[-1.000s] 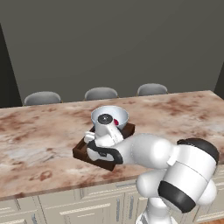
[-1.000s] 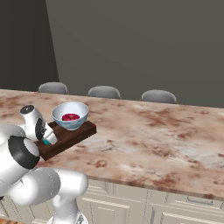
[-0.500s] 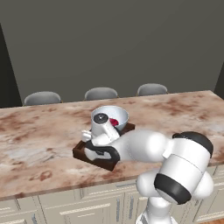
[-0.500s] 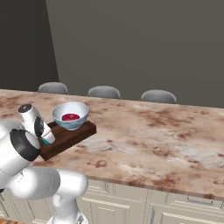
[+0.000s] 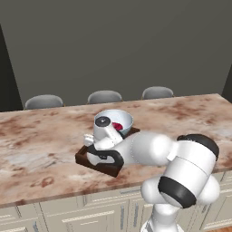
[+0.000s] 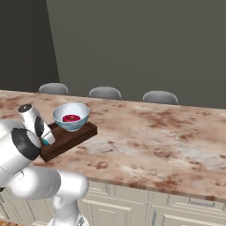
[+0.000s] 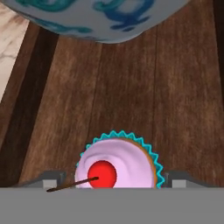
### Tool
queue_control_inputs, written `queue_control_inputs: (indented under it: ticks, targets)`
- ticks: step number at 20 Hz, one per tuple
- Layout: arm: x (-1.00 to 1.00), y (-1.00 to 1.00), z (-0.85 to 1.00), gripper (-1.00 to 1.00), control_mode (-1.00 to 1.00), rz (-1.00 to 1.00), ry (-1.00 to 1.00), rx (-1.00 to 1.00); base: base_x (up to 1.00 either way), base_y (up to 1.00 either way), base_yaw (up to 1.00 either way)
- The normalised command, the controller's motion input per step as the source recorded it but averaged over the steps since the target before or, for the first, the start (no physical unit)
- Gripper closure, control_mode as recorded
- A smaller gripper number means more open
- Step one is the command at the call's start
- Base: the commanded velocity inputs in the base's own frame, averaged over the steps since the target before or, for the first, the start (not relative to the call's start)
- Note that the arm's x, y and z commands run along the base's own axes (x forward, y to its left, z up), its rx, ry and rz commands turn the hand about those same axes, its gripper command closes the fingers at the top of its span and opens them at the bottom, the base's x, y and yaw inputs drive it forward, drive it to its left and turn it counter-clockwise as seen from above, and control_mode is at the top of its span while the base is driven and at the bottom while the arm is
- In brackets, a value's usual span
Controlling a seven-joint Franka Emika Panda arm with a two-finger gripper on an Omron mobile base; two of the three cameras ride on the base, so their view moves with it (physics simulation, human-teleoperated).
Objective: Place the bowl with donut and the cupcake onto the tray.
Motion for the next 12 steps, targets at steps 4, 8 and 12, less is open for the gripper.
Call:
queue_control_inputs:
  ticks: [4, 8, 12]
  targets:
    - [0.00, -0.09, 0.06, -1.00, -1.00, 0.00, 0.00, 0.00, 0.00, 0.00, 0.00]
    - [-0.06, -0.08, 0.19, -1.00, -1.00, 0.00, 0.00, 0.00, 0.00, 0.00, 0.00]
    - [-0.11, -0.01, 0.44, -1.00, -1.00, 0.00, 0.00, 0.00, 0.00, 0.00, 0.00]
